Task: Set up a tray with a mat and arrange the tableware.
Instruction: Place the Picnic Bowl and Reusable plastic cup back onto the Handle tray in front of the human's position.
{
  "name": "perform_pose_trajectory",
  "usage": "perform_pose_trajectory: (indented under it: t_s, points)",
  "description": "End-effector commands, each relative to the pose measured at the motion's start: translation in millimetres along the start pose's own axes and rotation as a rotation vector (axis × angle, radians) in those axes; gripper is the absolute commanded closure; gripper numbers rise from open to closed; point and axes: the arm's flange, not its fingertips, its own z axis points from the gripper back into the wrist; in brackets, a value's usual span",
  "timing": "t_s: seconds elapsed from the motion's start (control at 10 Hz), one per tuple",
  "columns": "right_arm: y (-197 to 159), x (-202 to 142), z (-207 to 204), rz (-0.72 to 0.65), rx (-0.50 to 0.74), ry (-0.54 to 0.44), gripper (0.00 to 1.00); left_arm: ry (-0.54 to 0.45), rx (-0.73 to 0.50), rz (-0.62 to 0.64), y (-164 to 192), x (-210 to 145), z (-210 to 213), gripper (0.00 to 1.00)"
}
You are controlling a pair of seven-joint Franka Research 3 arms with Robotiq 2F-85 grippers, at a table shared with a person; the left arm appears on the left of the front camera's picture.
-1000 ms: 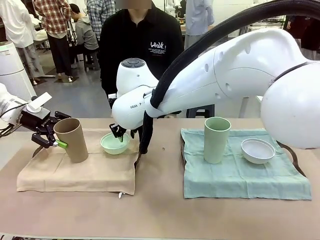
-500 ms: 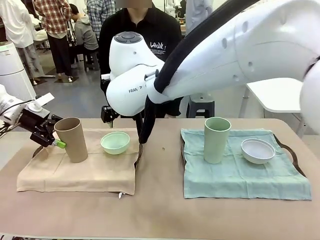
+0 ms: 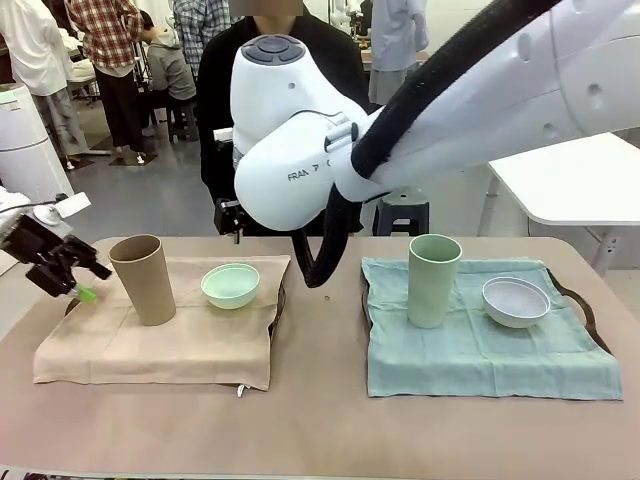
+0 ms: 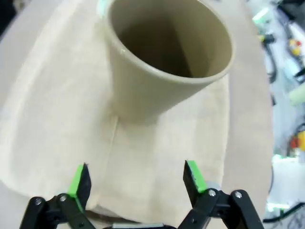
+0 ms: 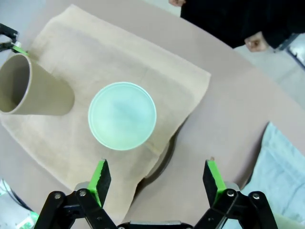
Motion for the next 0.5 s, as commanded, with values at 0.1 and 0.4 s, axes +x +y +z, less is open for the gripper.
perform_pose_trajectory:
  t_s: [0.1,0.4]
  points:
    - [-12.5,-29.4,12.7,-0.077,-0.026,0.015,0.00,0.111,0.231,0.359,-71.6,54.7,48.9,0.00]
    - [-25.2,-54.7,62.0,-0.159,-0.081,0.085,0.00,0.262,0.418,0.557,-132.9,107.6,85.4,0.00]
